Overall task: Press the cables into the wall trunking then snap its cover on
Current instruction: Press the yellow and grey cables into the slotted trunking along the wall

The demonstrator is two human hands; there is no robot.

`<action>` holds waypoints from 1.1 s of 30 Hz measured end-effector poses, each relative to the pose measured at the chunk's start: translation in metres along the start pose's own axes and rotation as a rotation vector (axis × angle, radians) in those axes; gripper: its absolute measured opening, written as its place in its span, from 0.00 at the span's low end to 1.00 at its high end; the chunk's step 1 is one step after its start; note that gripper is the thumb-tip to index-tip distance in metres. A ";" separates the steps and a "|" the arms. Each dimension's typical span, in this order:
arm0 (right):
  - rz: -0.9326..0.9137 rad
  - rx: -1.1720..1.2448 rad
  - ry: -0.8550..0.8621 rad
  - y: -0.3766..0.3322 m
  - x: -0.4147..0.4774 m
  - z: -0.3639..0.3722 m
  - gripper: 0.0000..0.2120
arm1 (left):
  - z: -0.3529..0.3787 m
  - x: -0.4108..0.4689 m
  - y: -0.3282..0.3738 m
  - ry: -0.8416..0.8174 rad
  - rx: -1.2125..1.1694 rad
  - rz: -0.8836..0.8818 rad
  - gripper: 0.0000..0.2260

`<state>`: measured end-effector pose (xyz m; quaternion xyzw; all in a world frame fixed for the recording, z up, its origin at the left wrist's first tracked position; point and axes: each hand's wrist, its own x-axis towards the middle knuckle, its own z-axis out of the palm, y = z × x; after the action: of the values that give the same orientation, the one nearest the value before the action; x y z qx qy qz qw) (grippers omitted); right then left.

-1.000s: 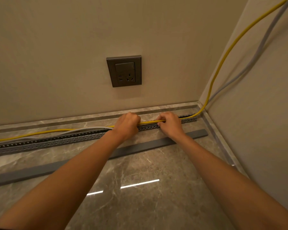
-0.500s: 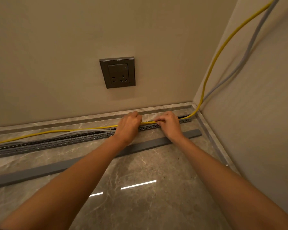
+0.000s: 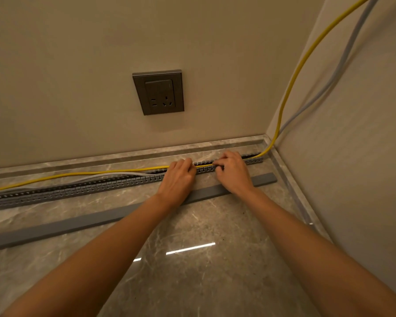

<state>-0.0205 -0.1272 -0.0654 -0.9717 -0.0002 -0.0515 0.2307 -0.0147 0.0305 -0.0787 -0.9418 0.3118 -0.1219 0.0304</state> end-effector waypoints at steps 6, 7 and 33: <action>0.034 -0.005 -0.018 -0.003 0.003 -0.006 0.14 | -0.006 0.004 0.004 -0.116 -0.230 -0.202 0.12; 0.034 -0.005 -0.022 -0.003 0.002 -0.007 0.14 | -0.007 0.006 0.003 -0.136 -0.267 -0.246 0.14; -0.148 0.103 -0.213 -0.104 0.004 0.048 0.15 | -0.028 -0.031 -0.125 -0.476 -0.542 -0.673 0.15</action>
<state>-0.0145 -0.0125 -0.0611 -0.9559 -0.0987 0.0350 0.2744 0.0264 0.1496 -0.0413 -0.9660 -0.0047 0.1790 -0.1863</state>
